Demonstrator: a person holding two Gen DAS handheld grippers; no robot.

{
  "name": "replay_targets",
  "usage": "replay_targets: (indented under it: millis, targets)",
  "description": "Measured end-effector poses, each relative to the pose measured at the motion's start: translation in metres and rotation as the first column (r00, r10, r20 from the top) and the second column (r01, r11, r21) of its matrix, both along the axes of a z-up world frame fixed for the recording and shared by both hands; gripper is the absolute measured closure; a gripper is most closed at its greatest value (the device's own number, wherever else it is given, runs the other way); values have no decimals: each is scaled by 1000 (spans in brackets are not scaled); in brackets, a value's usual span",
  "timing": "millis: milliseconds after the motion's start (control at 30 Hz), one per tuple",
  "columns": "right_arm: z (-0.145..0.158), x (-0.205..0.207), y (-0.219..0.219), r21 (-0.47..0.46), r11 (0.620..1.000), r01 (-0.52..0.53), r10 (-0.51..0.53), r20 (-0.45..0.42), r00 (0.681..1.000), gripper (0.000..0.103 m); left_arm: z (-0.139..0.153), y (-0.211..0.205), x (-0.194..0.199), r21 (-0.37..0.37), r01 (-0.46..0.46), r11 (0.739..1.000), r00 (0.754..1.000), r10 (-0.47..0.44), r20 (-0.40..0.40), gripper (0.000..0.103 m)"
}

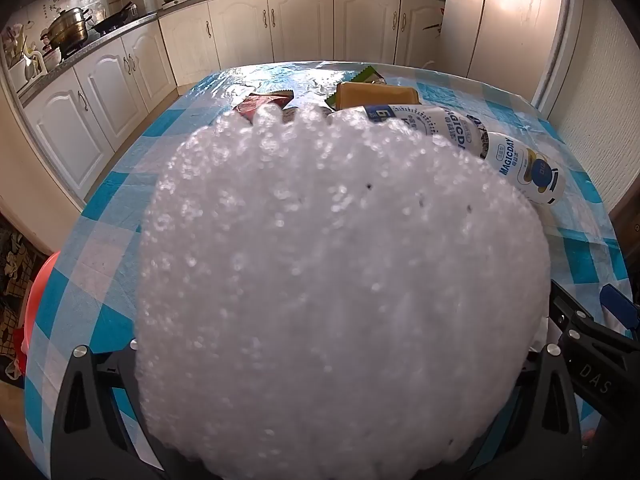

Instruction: Collect trash

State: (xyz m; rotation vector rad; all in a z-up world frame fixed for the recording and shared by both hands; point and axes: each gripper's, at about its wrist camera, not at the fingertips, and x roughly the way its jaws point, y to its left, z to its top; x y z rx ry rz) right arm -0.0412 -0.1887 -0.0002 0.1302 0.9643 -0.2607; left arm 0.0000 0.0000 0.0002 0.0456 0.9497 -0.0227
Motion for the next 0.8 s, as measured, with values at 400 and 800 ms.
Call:
replay_targets:
  millis: [400,800]
  targets:
    - [0,-1,0,5,1000,0,0,-2,1000,3,0,0,0,1,0,1000,1000,0,1,3]
    - [-1,-2,0,5,1000,0,0,-1,1000,3,0,0,0,-1,0,1000,1000,0,1,3]
